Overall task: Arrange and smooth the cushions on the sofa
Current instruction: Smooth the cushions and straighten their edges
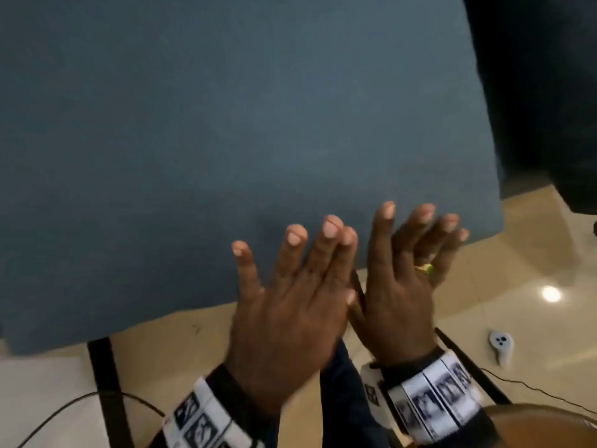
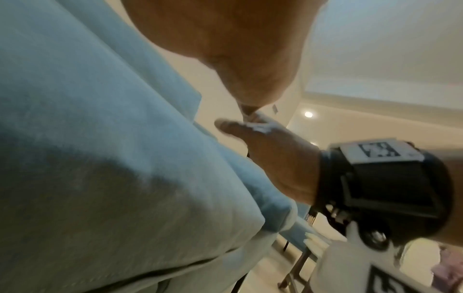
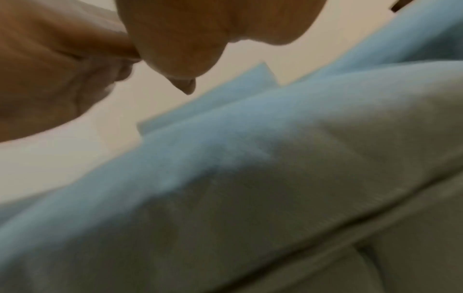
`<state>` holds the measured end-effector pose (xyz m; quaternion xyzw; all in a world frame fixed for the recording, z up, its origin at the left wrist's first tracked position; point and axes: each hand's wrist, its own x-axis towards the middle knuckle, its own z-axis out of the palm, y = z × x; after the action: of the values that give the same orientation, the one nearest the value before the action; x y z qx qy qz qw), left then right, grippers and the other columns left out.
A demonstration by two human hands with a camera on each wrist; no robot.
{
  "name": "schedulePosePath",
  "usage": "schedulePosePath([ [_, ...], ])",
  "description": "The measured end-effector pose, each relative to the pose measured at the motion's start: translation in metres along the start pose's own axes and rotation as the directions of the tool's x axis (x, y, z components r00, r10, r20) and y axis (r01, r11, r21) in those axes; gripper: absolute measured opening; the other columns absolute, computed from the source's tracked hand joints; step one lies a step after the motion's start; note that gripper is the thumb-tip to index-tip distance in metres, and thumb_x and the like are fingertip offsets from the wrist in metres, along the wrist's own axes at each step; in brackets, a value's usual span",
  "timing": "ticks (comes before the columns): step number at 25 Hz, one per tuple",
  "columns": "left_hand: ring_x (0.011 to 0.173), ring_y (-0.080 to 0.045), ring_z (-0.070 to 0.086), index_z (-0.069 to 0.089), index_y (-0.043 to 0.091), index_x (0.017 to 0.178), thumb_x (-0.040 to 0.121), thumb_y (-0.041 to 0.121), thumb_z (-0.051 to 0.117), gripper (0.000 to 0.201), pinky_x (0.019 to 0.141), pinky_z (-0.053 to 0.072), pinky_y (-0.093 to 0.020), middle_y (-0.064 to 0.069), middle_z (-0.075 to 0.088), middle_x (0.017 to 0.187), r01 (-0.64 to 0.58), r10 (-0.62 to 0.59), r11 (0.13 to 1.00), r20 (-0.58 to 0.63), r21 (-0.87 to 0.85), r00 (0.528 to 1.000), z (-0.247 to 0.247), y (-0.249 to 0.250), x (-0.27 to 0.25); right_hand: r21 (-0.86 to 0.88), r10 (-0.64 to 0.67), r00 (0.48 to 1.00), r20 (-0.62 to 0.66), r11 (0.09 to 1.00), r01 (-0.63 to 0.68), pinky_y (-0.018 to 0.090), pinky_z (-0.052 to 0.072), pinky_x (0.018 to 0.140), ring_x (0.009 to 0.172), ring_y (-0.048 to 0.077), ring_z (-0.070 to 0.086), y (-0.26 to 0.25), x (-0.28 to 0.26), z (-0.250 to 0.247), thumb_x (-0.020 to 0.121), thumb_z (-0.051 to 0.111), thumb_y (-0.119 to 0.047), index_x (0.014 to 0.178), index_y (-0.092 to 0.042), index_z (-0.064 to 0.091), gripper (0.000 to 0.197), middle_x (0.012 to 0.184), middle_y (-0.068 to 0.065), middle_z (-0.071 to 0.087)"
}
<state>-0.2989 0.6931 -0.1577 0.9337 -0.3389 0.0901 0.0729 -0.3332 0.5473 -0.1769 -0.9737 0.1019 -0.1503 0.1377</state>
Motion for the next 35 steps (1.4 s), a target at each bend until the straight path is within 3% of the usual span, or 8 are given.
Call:
schedulePosePath([
  [9,0.152,-0.033,-0.023,-0.006,0.016,0.161,0.105,0.043,0.031,0.072,0.116,-0.006,-0.067,-0.008,-0.024,0.165,0.35,-0.353,0.931,-0.009,-0.103,0.936,-0.011,-0.085,-0.082,0.029,-0.374,0.927,0.014,0.927,0.373,0.069,0.0,0.118,0.155,0.025,-0.016,-0.088,-0.005,0.022,0.107,0.043,-0.038,0.162,-0.031,0.01,0.064,0.169,-0.001,-0.015],
  [13,0.151,-0.04,0.0,-0.001,0.014,0.161,0.105,0.042,0.036,0.073,0.106,0.023,-0.078,-0.013,-0.015,0.168,0.452,-0.442,0.891,0.164,-0.027,0.882,0.014,-0.113,-0.105,-0.024,-0.417,0.884,0.212,0.902,0.432,0.08,0.015,0.11,0.157,0.029,-0.001,-0.122,-0.001,0.054,0.102,0.057,-0.033,0.159,-0.025,0.026,0.065,0.17,0.0,-0.012],
  [15,0.154,-0.036,-0.009,-0.003,0.013,0.161,0.11,0.041,0.023,0.064,0.115,0.009,-0.073,-0.009,-0.016,0.168,0.438,-0.439,0.893,0.015,-0.109,0.898,0.004,-0.124,-0.116,0.043,-0.518,0.849,0.108,0.855,0.517,0.076,0.011,0.115,0.157,0.025,-0.003,-0.147,0.0,0.054,0.104,0.049,-0.029,0.16,-0.026,0.026,0.06,0.17,-0.001,-0.007],
  [20,0.153,-0.039,0.002,-0.01,0.013,0.159,0.1,0.042,0.051,0.089,0.115,0.019,-0.07,-0.006,-0.025,0.166,0.661,-0.656,0.737,0.085,-0.142,0.75,-0.007,-0.168,-0.153,-0.024,-0.56,0.789,0.254,0.812,0.584,0.076,0.012,0.114,0.157,0.022,-0.005,-0.192,0.01,0.062,0.095,0.065,-0.032,0.158,-0.025,0.032,0.072,0.169,0.001,0.01],
  [23,0.154,-0.031,-0.015,-0.012,0.015,0.159,0.105,0.051,0.031,0.078,0.125,0.0,-0.053,-0.005,-0.024,0.166,0.699,-0.717,0.665,0.035,-0.261,0.696,-0.01,-0.18,-0.177,0.079,-0.699,0.699,0.154,0.713,0.696,0.071,0.004,0.117,0.157,0.021,-0.004,-0.236,0.01,0.058,0.096,0.061,-0.026,0.159,-0.024,0.029,0.071,0.169,-0.001,0.006],
  [29,0.152,-0.018,-0.024,-0.014,0.026,0.159,0.107,0.038,0.036,0.073,0.124,0.002,-0.06,0.006,-0.024,0.166,0.756,-0.914,0.177,0.18,-0.63,0.364,-0.015,-0.199,-0.185,0.115,-0.782,0.531,0.325,0.59,0.799,0.066,0.004,0.121,0.157,0.02,0.009,-0.301,0.022,0.073,0.104,0.052,-0.033,0.159,-0.022,0.029,0.061,0.169,0.001,0.017],
  [31,0.156,-0.034,-0.005,0.001,0.007,0.16,0.108,0.035,0.031,0.067,0.126,0.008,-0.056,-0.014,-0.005,0.169,0.716,-0.924,0.262,0.046,-0.647,0.379,-0.012,-0.208,-0.19,0.158,-0.832,0.488,0.263,0.536,0.829,0.064,0.01,0.121,0.156,0.02,0.012,-0.317,0.021,0.076,0.104,0.049,-0.028,0.16,-0.021,0.027,0.06,0.168,-0.001,0.021],
  [35,0.155,-0.028,-0.014,-0.005,0.023,0.161,0.107,0.044,0.025,0.065,0.124,0.01,-0.06,0.003,-0.016,0.168,0.771,-0.867,0.214,0.247,-0.6,0.433,-0.002,-0.219,-0.197,0.103,-0.839,0.38,0.388,0.45,0.887,0.061,0.007,0.123,0.155,0.021,0.02,-0.309,0.024,0.085,0.093,0.062,-0.027,0.157,-0.02,0.036,0.069,0.166,0.0,0.027],
])
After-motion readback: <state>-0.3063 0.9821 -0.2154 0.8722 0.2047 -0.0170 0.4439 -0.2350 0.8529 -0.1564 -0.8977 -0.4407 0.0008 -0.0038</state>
